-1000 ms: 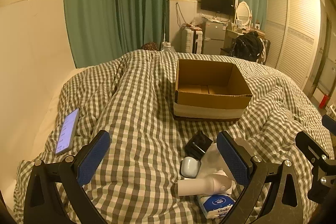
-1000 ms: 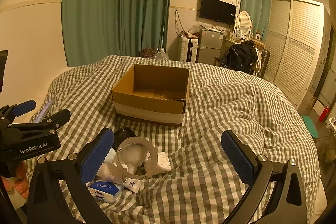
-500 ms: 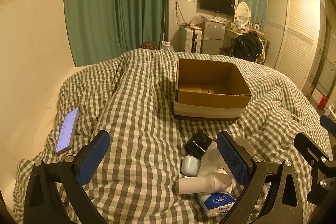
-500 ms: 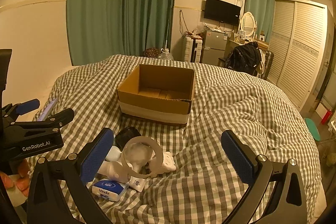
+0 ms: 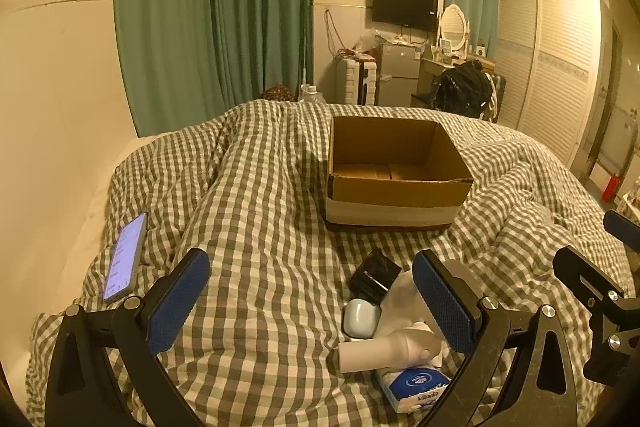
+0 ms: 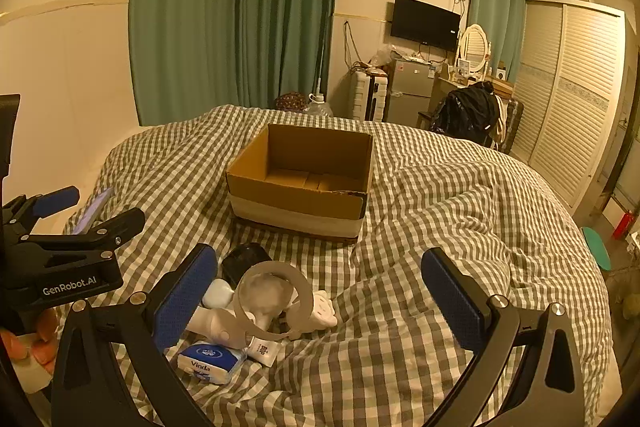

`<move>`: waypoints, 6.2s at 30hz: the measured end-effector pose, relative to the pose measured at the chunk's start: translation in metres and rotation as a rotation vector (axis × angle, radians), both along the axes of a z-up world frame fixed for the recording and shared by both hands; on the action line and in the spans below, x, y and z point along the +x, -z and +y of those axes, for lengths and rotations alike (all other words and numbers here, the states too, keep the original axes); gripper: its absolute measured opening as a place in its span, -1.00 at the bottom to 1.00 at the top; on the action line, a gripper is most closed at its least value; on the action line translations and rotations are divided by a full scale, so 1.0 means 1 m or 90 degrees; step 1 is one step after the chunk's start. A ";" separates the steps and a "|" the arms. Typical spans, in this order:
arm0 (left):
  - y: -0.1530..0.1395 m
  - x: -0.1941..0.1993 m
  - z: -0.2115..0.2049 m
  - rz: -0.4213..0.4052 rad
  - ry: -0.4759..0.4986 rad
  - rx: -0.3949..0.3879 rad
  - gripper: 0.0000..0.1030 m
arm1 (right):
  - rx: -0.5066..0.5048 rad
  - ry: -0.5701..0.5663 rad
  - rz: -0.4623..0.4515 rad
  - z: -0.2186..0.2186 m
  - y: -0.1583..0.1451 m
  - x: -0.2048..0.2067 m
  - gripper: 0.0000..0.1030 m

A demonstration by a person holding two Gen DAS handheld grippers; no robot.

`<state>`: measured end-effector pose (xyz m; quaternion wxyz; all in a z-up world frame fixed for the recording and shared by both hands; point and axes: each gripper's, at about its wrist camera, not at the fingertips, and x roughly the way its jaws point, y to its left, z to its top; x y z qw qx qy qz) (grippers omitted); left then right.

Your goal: Organize objects

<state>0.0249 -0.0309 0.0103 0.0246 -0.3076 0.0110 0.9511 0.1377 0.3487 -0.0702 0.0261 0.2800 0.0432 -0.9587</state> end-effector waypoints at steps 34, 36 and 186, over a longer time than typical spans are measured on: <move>0.093 -0.028 0.002 -0.146 0.029 -0.047 1.00 | -0.109 -0.104 -0.319 -0.008 0.139 -0.103 0.52; 0.091 -0.026 0.005 -0.149 0.042 -0.041 1.00 | -0.117 -0.106 -0.308 -0.006 0.135 -0.099 0.52; -0.090 -0.067 0.012 -0.072 0.127 -0.047 1.00 | 0.048 -0.067 -0.029 0.020 -0.120 -0.068 0.83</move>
